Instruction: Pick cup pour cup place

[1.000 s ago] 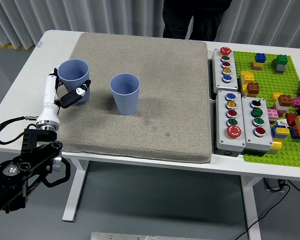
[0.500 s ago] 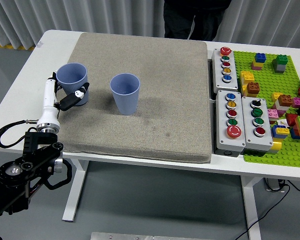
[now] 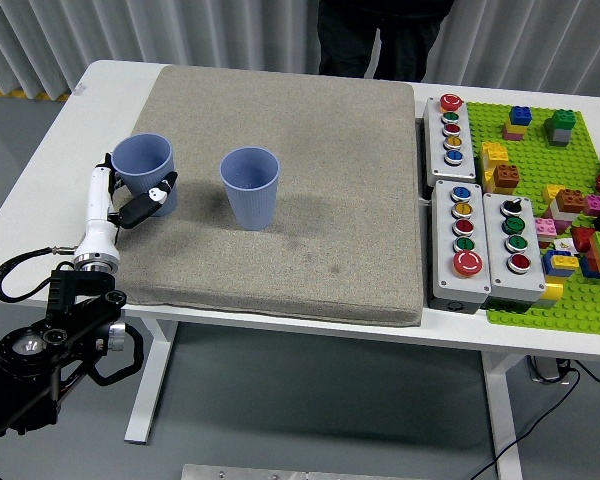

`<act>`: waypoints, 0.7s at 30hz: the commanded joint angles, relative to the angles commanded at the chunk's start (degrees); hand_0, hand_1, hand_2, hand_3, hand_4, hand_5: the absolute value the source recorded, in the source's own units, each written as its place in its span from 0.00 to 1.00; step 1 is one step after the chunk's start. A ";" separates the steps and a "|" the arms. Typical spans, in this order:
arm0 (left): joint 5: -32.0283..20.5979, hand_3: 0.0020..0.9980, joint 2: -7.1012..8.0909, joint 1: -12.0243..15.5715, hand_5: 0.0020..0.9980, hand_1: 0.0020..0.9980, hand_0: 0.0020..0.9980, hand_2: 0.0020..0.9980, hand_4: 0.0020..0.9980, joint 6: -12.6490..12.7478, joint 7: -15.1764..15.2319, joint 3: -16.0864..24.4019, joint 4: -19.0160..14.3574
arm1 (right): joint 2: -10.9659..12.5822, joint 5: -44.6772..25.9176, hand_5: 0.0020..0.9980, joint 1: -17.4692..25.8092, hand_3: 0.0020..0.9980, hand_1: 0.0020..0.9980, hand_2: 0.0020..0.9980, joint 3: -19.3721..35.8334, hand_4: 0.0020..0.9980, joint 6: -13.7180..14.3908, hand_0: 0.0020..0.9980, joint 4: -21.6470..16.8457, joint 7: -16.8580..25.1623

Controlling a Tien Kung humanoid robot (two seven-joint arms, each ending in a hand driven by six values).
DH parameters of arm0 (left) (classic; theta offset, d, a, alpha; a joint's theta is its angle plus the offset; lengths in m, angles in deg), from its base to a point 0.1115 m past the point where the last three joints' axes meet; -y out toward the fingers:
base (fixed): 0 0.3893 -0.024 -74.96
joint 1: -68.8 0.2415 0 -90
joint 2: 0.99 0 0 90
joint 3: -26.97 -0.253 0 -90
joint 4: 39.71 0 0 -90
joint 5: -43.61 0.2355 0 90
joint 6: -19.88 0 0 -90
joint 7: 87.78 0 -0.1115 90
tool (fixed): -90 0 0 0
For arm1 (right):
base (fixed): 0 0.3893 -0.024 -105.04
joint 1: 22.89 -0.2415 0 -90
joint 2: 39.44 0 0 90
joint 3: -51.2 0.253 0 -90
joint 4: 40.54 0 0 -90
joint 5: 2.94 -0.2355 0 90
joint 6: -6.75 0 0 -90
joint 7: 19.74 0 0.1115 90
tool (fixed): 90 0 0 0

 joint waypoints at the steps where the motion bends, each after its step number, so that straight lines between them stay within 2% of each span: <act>1: 0.22 0.80 0.00 0.12 0.23 0.67 0.69 0.73 0.74 -0.15 0.01 0.23 -0.15 | -0.01 -0.02 0.17 0.05 0.60 0.68 0.62 0.00 0.00 0.00 0.70 0.00 0.00; 5: 1.03 0.80 -0.09 0.31 0.23 0.67 0.69 0.73 0.74 -0.68 -0.35 0.65 -0.19 | -0.01 0.03 0.17 0.13 0.60 0.68 0.62 -0.04 0.00 -0.03 0.70 0.00 0.00; 6: 1.20 0.98 -0.10 0.35 0.35 0.74 0.74 0.87 0.85 -0.79 -0.44 0.70 -0.20 | -0.01 0.06 0.16 0.17 0.60 0.68 0.62 -0.04 0.00 -0.05 0.70 0.00 -0.01; 21: 3.08 1.00 -0.18 0.60 0.38 0.78 0.78 0.92 0.88 -1.71 -1.17 1.45 -0.31 | 0.06 0.18 0.16 0.28 0.60 0.68 0.62 -0.06 0.00 -0.12 0.70 0.00 0.01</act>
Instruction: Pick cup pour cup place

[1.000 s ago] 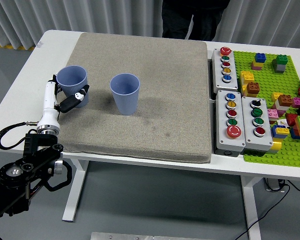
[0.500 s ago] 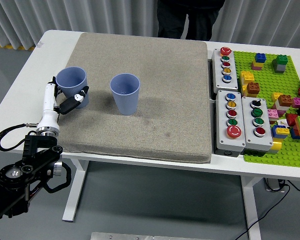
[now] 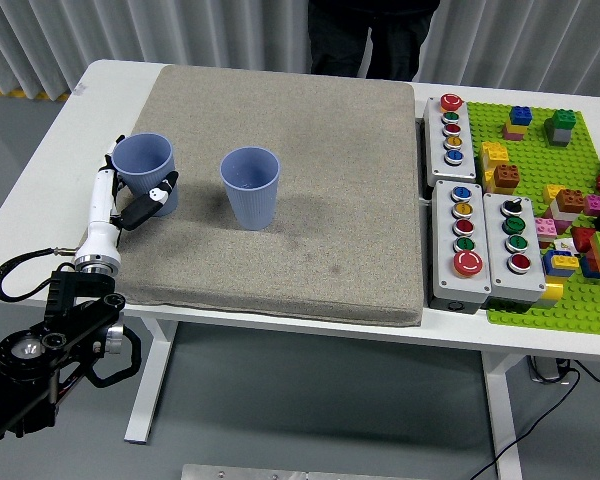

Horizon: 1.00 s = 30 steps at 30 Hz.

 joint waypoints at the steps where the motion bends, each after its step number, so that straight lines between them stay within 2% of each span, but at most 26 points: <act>1: 0.06 1.00 0.02 0.01 0.38 0.78 0.78 0.92 0.88 -0.05 -0.02 0.07 -0.06 | 0.00 -0.08 0.16 -0.02 0.60 0.68 0.62 -0.02 0.00 0.02 0.70 0.00 0.01; 16: 1.82 1.00 0.69 0.75 0.39 0.81 0.81 0.97 0.90 -1.06 -0.67 1.36 -1.01 | 0.07 0.06 0.16 -0.29 0.60 0.68 0.62 0.18 0.00 0.02 0.70 0.00 0.05; 20: 2.50 1.00 1.20 1.81 0.39 0.81 0.81 0.97 0.90 -1.40 -0.81 2.26 -2.18 | 0.12 -0.12 0.16 -0.38 0.60 0.68 0.62 0.08 0.00 0.07 0.70 0.00 0.07; 26: 4.08 1.00 2.83 4.31 0.39 0.83 0.82 0.98 0.90 -2.33 -1.54 3.60 -5.01 | 0.20 0.05 0.16 -0.46 0.60 0.68 0.62 0.24 0.00 0.05 0.69 0.00 0.11; 30: 5.08 1.00 4.38 7.35 0.39 0.86 0.84 1.00 0.91 -2.74 -1.83 5.07 -8.36 | 0.24 0.29 0.16 -0.44 0.60 0.68 0.62 0.39 0.00 0.02 0.70 0.00 0.09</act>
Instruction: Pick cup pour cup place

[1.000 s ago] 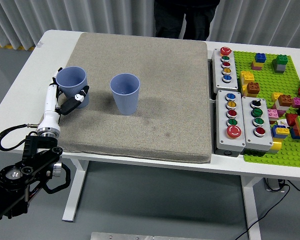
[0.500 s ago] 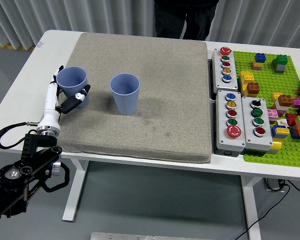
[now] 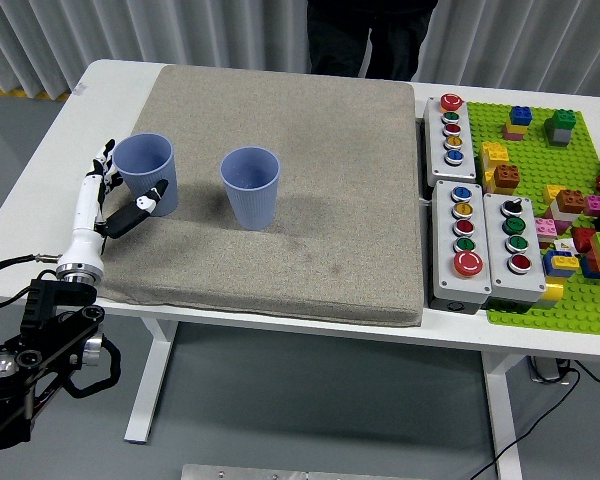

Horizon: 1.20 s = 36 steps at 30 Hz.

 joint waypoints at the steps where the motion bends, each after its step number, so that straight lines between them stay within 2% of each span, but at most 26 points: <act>1: 0.41 1.00 0.36 0.94 0.39 0.86 0.84 1.00 0.91 -0.07 -0.08 0.44 -1.09 | 0.01 0.05 0.16 0.01 0.60 0.68 0.62 0.05 0.00 0.00 0.70 0.00 0.00; 8: 3.04 1.00 2.43 7.03 0.41 0.87 0.85 1.00 0.92 -0.05 -0.31 3.32 -7.77 | 0.09 0.83 0.16 0.09 0.60 0.68 0.62 0.38 0.00 -0.15 0.70 0.00 -0.04; 11: 3.89 1.00 3.33 10.59 0.41 0.87 0.85 1.00 0.91 0.18 -0.43 5.86 -11.09 | 0.10 1.06 0.16 0.26 0.60 0.68 0.62 0.52 0.00 -0.17 0.70 0.00 -0.04; 13: 4.01 1.00 3.52 11.31 0.41 0.87 0.85 1.00 0.91 0.27 -0.47 6.46 -11.88 | 0.10 1.14 0.16 0.31 0.60 0.68 0.62 0.55 0.00 -0.17 0.70 0.00 -0.04; 14: 4.29 1.00 3.64 11.91 0.41 0.87 0.85 1.00 0.91 0.85 -0.65 7.74 -13.40 | 0.13 1.21 0.16 0.43 0.60 0.68 0.62 0.53 0.00 -0.21 0.70 0.00 -0.05; 15: 4.06 1.00 3.66 11.98 0.52 0.83 0.82 0.96 0.90 1.47 -0.72 8.46 -14.45 | 0.14 1.24 0.16 0.51 0.60 0.68 0.62 0.54 0.00 -0.21 0.70 0.00 -0.05; 17: 3.79 1.00 3.52 11.67 0.52 0.83 0.82 0.96 0.90 2.05 -0.86 9.27 -15.38 | 0.14 1.31 0.16 0.57 0.60 0.68 0.62 0.56 0.00 -0.20 0.70 0.00 -0.06; 20: 5.52 1.00 2.18 8.94 0.52 0.83 0.82 0.96 0.90 2.17 -2.23 13.31 -16.55 | 0.15 1.29 0.16 0.72 0.60 0.68 0.62 0.40 0.00 -0.20 0.70 0.00 -0.09; 21: 5.93 0.95 1.67 7.64 0.82 0.80 0.80 0.93 0.84 1.84 -2.83 14.83 -16.27 | 0.15 1.27 0.16 0.78 0.60 0.68 0.61 0.33 0.00 -0.21 0.70 0.00 -0.10; 23: 5.77 0.95 0.95 4.36 0.82 0.80 0.80 0.93 0.84 0.61 -4.10 17.93 -15.37 | 0.18 1.21 0.16 0.87 0.60 0.68 0.61 0.17 0.00 -0.25 0.70 0.00 -0.10; 26: 4.42 0.95 1.04 -1.00 0.82 0.80 0.80 0.93 0.84 -3.97 -7.12 21.18 -12.84 | 0.27 1.15 0.16 0.81 0.60 0.68 0.61 -0.01 0.00 -0.25 0.70 0.00 -0.11; 27: 4.41 0.95 1.15 -2.30 1.00 0.81 0.82 0.94 0.84 -4.89 -7.73 21.58 -12.22 | 0.31 0.95 0.16 0.75 0.60 0.68 0.61 -0.17 0.00 -0.22 0.70 0.00 -0.10; 31: 2.91 0.95 1.89 -7.17 1.00 0.81 0.82 0.94 0.84 -8.72 -10.23 22.62 -8.59 | 0.42 -0.01 0.16 0.57 0.60 0.68 0.61 -0.65 0.00 -0.01 0.70 0.00 0.00; 33: 2.08 0.96 2.17 -8.81 1.00 0.82 0.84 0.94 0.82 -9.53 -10.43 22.75 -7.01 | 0.45 -0.17 0.16 0.48 0.60 0.68 0.62 -0.76 0.00 0.00 0.70 0.00 0.02; 36: -2.81 0.96 2.98 -12.65 1.00 0.82 0.84 0.94 0.82 -12.05 -9.94 22.97 -2.00 | 0.52 -0.67 0.16 0.10 0.60 0.68 0.62 -1.04 0.00 0.08 0.70 0.00 0.07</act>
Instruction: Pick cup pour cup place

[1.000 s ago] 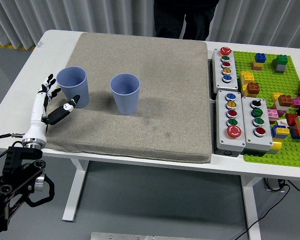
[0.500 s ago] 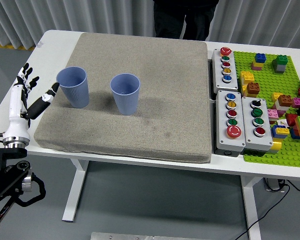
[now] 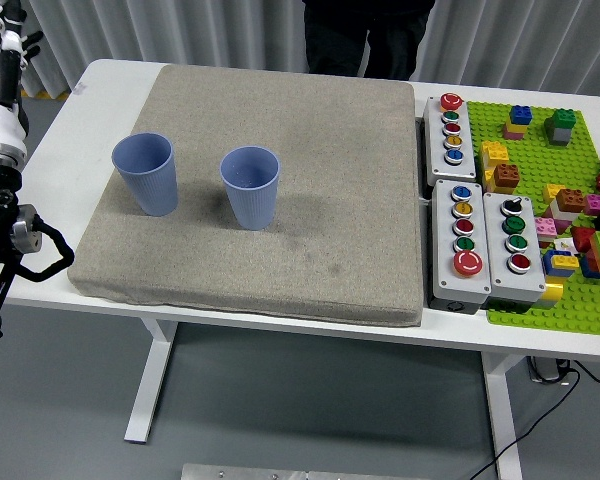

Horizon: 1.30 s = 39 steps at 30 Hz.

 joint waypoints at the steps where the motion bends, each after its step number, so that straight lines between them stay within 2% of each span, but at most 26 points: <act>1: -1.56 0.96 0.24 -0.87 1.00 0.82 0.84 0.94 0.82 -0.98 0.22 0.05 1.50 | 0.02 -0.12 0.16 -0.12 0.60 0.68 0.62 -0.10 0.00 0.02 0.70 0.00 0.00; 5: -3.61 0.97 0.45 -1.43 1.00 0.83 0.84 0.93 0.82 -1.85 0.44 0.08 2.90 | 0.03 -0.20 0.15 -0.22 0.60 0.68 0.61 -0.18 0.00 0.04 0.70 0.00 0.00; 8: -9.31 0.97 -0.12 -2.33 1.00 0.83 0.84 0.93 0.82 -5.77 2.22 0.67 6.10 | -0.07 0.05 0.15 -0.36 0.60 0.68 0.61 -0.12 0.00 -0.04 0.70 0.00 -0.11; 10: -13.70 0.97 -0.34 -2.20 1.00 0.83 0.84 0.93 0.82 -6.17 2.86 0.98 6.53 | -0.07 -0.03 0.14 -0.46 0.60 0.68 0.61 -0.24 0.00 -0.07 0.70 0.00 -0.13; 13: -16.11 0.97 -0.32 -1.96 1.00 0.83 0.84 0.93 0.82 -6.31 3.16 1.06 6.16 | -0.10 -0.07 0.14 -0.56 0.60 0.68 0.61 -0.19 0.00 -0.02 0.70 0.00 -0.12; 27: -13.30 0.96 -1.15 -1.38 1.00 0.83 0.84 0.92 0.81 -5.34 3.23 1.14 4.42 | -0.10 -0.20 0.13 -0.64 0.60 0.68 0.61 -0.41 0.00 -0.07 0.70 0.00 -0.14; 39: -13.47 0.96 -2.03 -0.83 1.00 0.83 0.84 0.91 0.81 -5.27 3.38 0.97 4.71 | -0.14 -0.75 0.13 -0.80 0.60 0.68 0.61 -0.66 0.00 0.08 0.69 0.00 -0.12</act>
